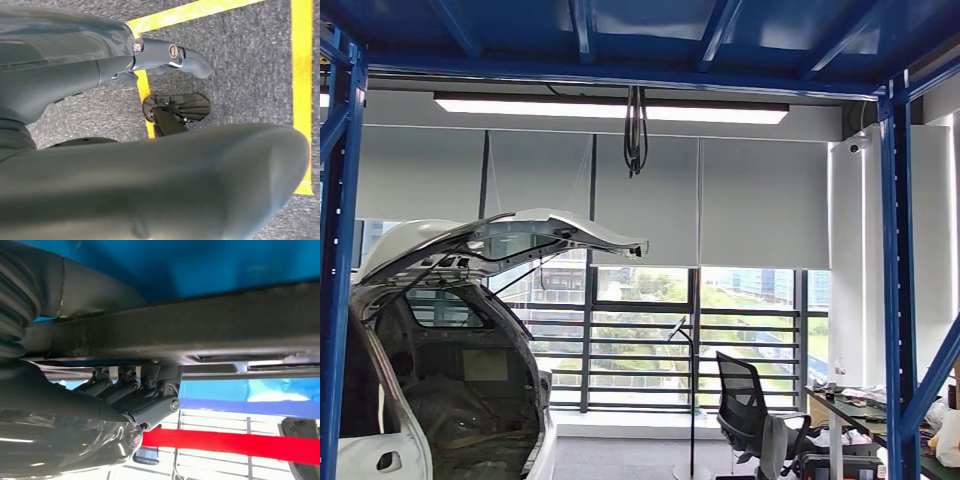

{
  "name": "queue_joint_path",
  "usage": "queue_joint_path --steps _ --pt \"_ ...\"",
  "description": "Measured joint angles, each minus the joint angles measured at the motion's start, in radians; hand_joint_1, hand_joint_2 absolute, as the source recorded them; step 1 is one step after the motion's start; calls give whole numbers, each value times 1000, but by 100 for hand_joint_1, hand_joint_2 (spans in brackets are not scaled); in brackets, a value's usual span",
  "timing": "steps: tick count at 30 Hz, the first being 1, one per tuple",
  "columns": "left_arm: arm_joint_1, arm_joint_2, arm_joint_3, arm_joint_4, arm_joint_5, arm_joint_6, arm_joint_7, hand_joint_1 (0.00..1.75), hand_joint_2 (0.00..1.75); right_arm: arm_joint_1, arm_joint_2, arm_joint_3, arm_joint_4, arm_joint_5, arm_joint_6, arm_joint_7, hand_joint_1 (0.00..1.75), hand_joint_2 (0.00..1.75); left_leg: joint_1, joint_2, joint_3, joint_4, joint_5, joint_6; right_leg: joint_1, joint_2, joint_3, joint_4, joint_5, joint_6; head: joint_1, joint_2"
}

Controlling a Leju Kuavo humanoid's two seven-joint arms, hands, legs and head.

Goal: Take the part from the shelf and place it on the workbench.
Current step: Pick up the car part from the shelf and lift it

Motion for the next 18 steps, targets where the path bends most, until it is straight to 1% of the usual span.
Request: queue_joint_path --steps 3,7,18 --pt "0 0 -6 0 -1 0 -15 0 0 2 -11 3 -13 9 -7 10 175 175 0 0 0 0 0 0 0 0 0 0 0 0 0 0" --pt "0 0 -8 0 -1 0 -27 0 175 7 -24 6 -29 21 -16 17 175 175 0 0 0 0 0 0 0 0 0 0 0 0 0 0" --pt "-3 0 -9 0 9 18 -41 0 175 44 -48 7 -111 48 -24 26 175 175 0 0 -1 0 0 0 0 0 -1 0 0 0 0 0"
